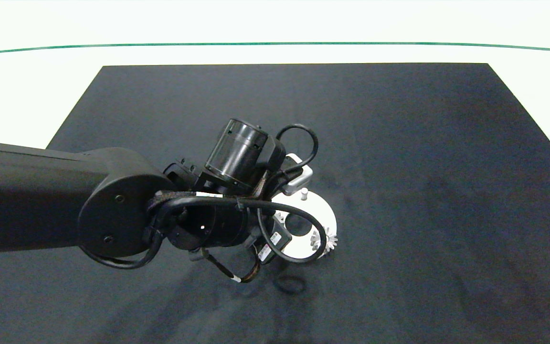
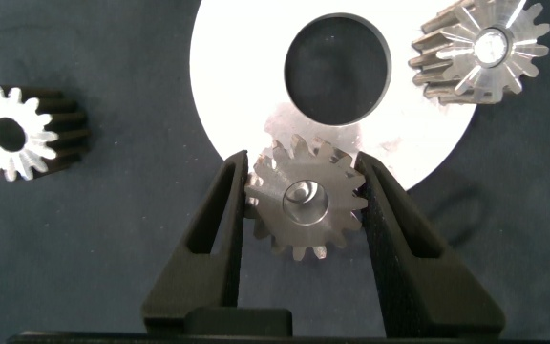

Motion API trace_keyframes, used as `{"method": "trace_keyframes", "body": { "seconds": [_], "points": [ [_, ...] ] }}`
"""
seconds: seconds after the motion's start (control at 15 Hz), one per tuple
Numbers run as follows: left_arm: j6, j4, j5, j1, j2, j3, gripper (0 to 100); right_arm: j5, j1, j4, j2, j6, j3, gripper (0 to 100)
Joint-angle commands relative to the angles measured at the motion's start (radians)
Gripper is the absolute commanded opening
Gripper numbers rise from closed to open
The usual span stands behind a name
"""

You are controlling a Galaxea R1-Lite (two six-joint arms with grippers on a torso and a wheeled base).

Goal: Install three planetary gears onto the carrier pins

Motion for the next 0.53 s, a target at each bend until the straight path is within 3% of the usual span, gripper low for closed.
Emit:
{"method": "trace_keyframes", "body": {
  "seconds": [0.07,0.53],
  "points": [
    [0.003,0.001,0.002,-0.001,-0.004,-0.003,22,-0.002,0.000,0.001,0.002,-0.002,0.001,100],
    [0.003,0.003,0.002,0.004,-0.015,0.011,22,-0.002,0.000,0.001,0.000,-0.008,0.006,100]
  ]
}}
